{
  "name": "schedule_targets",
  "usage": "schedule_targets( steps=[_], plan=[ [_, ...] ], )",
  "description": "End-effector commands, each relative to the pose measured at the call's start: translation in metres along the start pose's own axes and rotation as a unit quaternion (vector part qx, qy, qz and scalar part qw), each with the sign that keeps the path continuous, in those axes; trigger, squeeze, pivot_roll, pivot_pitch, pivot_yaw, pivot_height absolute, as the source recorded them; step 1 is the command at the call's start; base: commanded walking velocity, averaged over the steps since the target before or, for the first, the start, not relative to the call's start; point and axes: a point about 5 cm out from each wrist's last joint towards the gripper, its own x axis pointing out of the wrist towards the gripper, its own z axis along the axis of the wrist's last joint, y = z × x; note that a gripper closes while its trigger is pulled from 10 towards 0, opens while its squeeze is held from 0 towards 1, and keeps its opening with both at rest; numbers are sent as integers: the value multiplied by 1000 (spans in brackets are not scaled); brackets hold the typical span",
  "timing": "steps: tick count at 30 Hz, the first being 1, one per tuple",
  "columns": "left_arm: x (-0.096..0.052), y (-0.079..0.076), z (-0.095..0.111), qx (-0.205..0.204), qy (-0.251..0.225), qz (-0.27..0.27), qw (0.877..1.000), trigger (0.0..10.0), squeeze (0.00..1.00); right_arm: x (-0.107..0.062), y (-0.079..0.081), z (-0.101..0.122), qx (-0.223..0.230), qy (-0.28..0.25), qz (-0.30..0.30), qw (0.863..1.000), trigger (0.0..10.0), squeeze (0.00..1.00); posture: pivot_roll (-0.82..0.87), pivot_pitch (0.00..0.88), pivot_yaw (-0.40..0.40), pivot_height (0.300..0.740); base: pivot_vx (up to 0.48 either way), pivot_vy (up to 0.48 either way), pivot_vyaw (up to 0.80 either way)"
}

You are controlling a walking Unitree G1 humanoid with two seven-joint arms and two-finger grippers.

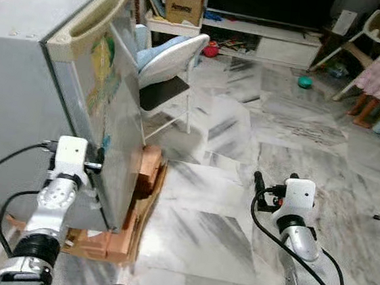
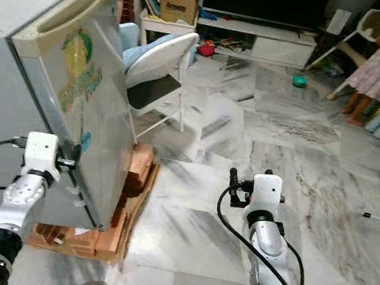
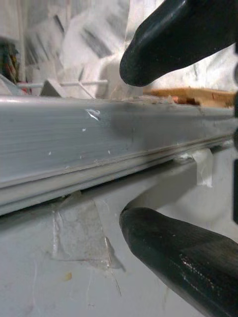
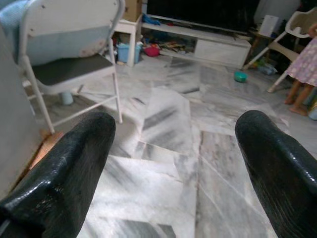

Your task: Restocking fridge

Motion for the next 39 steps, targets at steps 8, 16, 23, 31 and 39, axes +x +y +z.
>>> schedule_targets(
  steps=[8, 16, 23, 31, 39],
  plan=[
    [13, -36, 30, 14, -59, -98, 993, 10000, 0, 3, 3, -5, -2, 26, 10, 1000, 10000, 0, 15, 0, -70, 740, 0, 0, 0],
    [16, -50, 37, 16, -73, -123, 990, 10000, 0, 3, 4, -7, 1, 32, 14, 999, 10000, 0, 14, 0, -61, 740, 0, 0, 0],
    [23, -68, 50, 35, -85, -153, 984, 10000, 0, -2, 6, -28, -24, 101, 29, 994, 10000, 0, 22, 0, -61, 740, 0, 0, 0],
    [24, -79, 55, 40, -88, -173, 980, 10000, 0, -3, 5, -33, -21, 117, 30, 992, 10000, 0, 10, 0, -48, 740, 0, 0, 0],
    [5, -51, 8, 53, -40, -121, 990, 10000, 0, -4, 4, -33, -21, 119, 27, 992, 10000, 0, 18, 0, -51, 740, 0, 0, 0]
  ],
)
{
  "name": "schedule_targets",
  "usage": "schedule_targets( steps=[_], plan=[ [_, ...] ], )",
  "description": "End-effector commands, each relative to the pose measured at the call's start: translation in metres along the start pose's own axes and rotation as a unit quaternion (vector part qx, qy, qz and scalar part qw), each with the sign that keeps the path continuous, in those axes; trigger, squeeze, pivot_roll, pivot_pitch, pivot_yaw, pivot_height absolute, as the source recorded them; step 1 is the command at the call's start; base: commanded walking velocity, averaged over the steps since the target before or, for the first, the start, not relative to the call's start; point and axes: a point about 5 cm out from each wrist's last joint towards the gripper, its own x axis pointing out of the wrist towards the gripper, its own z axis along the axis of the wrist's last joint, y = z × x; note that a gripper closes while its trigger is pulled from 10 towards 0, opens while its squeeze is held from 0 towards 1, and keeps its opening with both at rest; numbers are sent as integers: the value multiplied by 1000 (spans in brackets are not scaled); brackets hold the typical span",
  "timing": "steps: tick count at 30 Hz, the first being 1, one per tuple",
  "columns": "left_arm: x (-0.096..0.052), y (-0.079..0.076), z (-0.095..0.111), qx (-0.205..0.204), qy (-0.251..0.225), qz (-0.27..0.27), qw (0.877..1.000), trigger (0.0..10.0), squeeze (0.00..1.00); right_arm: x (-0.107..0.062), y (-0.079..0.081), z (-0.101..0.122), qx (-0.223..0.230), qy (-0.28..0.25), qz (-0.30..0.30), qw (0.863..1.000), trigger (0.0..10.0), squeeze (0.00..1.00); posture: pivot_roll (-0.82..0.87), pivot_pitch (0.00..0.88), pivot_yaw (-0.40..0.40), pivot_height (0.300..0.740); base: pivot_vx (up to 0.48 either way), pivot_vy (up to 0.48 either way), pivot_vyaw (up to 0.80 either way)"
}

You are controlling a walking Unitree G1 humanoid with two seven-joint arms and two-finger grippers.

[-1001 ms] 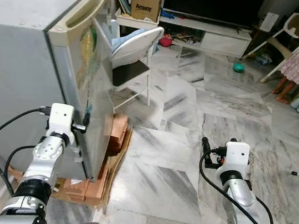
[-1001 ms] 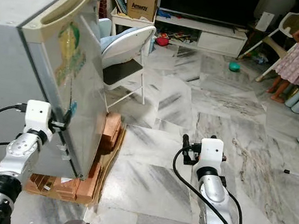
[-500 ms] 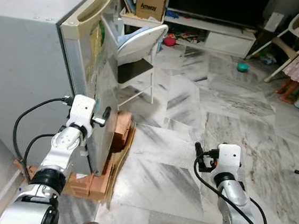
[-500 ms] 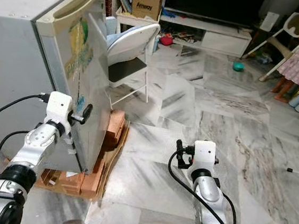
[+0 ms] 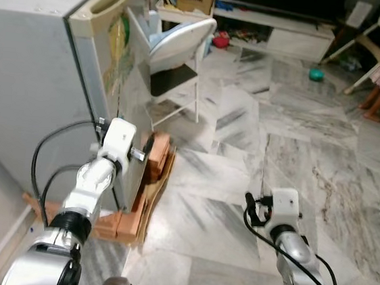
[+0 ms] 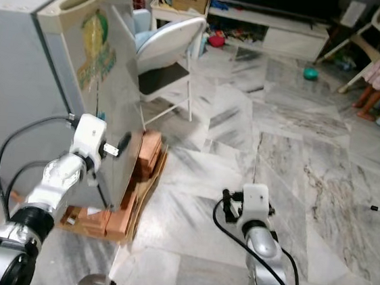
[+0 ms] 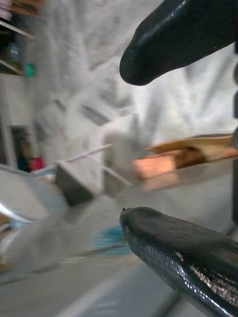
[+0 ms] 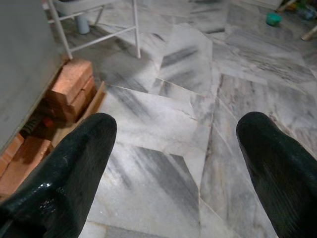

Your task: Restocking fridge

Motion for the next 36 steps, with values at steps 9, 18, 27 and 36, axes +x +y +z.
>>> schedule_targets(
  steps=[9, 18, 27, 36],
  plan=[
    [2, 26, 4, 3, 9, 83, 997, 10000, 0, 2, 1, 5, -3, -4, 7, 1000, 10000, 0, 22, 0, -66, 740, 0, 0, 0],
    [20, 25, 26, -2, -1, 84, 996, 10000, 0, 0, -5, 5, -6, -5, 0, 1000, 10000, 0, -5, 0, -61, 740, 0, 0, 0],
    [21, 33, 27, 0, 10, 94, 996, 10000, 0, -1, -7, 5, -7, -5, -2, 1000, 10000, 0, -6, 0, -68, 740, 0, 0, 0],
    [3, 28, 3, 6, 11, 64, 998, 10000, 0, -6, -7, 19, 16, -52, 5, 998, 10000, 0, -10, 20, -66, 740, 0, 0, 0]
  ],
)
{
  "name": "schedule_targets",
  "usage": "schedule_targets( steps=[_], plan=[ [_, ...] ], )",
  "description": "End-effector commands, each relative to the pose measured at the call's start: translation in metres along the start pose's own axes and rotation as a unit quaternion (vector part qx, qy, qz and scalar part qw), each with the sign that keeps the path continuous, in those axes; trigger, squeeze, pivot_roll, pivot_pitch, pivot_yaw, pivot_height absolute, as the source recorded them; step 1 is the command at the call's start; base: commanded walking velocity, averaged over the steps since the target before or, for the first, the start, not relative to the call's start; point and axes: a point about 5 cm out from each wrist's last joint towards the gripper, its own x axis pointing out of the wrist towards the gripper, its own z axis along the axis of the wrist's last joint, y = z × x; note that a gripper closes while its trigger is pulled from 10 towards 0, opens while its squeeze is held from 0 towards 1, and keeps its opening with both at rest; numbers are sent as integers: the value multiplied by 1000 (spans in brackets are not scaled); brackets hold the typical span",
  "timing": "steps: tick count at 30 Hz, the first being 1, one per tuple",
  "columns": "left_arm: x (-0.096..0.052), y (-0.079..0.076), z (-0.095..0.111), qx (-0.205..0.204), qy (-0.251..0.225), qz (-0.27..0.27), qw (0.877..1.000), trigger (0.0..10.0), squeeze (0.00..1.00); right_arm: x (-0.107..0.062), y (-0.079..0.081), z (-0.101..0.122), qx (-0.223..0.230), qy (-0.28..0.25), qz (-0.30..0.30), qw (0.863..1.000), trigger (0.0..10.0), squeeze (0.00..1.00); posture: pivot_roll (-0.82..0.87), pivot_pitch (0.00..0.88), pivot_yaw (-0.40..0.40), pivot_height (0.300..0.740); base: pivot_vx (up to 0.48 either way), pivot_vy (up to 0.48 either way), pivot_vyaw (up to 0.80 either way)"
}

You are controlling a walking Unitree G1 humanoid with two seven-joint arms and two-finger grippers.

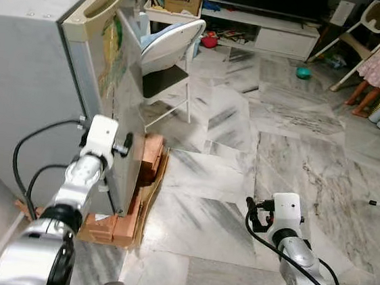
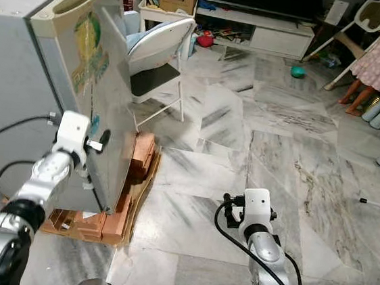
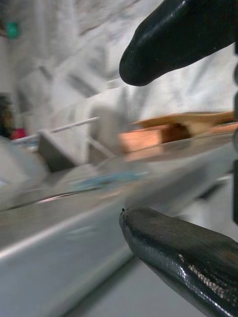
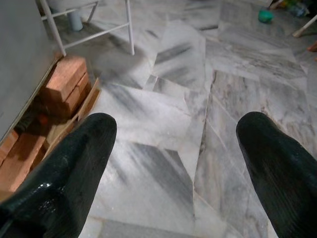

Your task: Restocking fridge

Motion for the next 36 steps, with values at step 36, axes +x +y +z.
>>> schedule_targets(
  steps=[36],
  plan=[
    [-82, 15, 13, -47, -99, 33, 993, 10000, 0, -16, 8, 81, -9, -203, 10, 979, 10000, 0, 28, 38, -76, 740, 50, 0, 170]
  ],
)
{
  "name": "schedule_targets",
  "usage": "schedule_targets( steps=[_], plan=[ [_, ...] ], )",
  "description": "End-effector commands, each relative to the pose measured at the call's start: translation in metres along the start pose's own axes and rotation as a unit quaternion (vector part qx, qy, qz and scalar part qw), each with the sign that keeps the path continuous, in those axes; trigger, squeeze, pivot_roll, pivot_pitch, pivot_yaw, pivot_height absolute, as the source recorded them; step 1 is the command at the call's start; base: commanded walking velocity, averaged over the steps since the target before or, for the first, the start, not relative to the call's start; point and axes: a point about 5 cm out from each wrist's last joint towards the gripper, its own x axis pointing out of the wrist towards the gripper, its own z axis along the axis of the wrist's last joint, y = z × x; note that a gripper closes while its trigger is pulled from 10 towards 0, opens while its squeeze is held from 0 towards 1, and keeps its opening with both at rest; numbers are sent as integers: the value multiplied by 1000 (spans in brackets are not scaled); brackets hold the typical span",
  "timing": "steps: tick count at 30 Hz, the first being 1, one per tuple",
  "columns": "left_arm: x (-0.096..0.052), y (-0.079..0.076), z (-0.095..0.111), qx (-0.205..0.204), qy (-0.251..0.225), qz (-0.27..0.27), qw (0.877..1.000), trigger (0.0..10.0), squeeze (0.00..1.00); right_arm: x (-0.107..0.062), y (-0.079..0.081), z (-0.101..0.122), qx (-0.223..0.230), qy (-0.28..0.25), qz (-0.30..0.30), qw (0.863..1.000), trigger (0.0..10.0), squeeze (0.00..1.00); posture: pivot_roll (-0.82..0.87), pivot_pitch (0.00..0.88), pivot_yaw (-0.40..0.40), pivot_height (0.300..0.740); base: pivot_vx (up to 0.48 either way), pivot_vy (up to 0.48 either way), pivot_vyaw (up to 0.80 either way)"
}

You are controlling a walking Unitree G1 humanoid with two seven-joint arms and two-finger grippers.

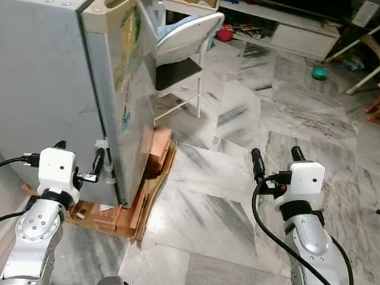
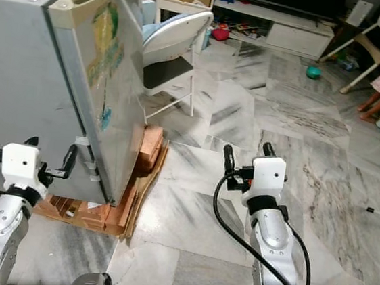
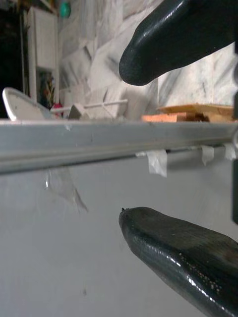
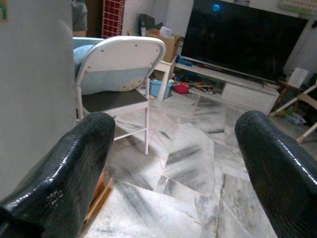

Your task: Restocking fridge

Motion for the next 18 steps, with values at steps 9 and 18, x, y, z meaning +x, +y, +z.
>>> schedule_targets(
  steps=[9, 18],
  plan=[
    [-1, -4, 2, -3, 5, -12, 1000, 10000, 0, 1, 0, -4, 0, 10, -6, 1000, 10000, 0, 33, 39, -74, 740, 325, 0, -622],
    [-7, -1, -4, -9, 23, 11, 1000, 10000, 0, 1, 2, -9, -3, 18, -1, 1000, 10000, 0, 34, 40, -74, 740, 147, 0, 0]
  ],
)
